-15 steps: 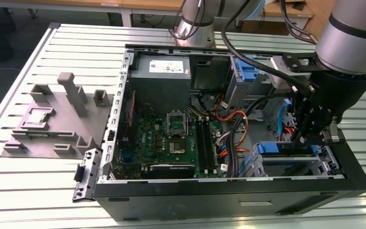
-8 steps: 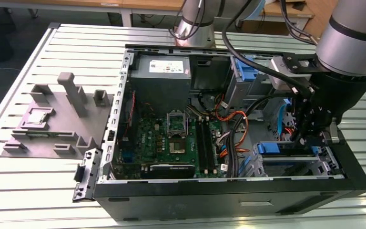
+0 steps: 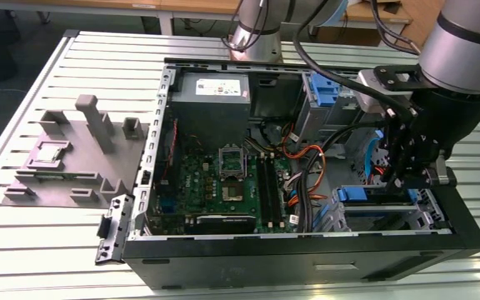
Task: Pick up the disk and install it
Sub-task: 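Insert the first disk wire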
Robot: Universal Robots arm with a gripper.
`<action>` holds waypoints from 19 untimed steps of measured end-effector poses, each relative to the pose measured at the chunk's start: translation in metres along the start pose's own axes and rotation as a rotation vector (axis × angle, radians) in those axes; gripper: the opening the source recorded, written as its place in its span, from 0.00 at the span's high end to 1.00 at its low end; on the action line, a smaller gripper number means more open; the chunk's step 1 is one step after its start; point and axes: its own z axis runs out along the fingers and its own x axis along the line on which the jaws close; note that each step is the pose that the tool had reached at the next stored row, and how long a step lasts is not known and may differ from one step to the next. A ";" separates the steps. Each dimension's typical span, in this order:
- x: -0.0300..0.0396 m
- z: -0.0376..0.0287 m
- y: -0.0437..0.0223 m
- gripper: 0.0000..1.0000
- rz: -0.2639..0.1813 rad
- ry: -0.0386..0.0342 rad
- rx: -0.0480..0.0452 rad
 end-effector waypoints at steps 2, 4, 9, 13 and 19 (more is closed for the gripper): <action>0.0002 -0.0019 -0.0004 0.75 0.000 0.0003 -0.0032; 0.0003 -0.0030 -0.0013 0.75 -0.001 0.0005 -0.0086; 0.0001 -0.0042 -0.0040 0.75 -0.002 0.0016 -0.0250; 0.0001 -0.0041 -0.0041 0.75 -0.003 0.0016 -0.0262; 0.0002 -0.0046 -0.0047 0.75 -0.003 0.0008 -0.0287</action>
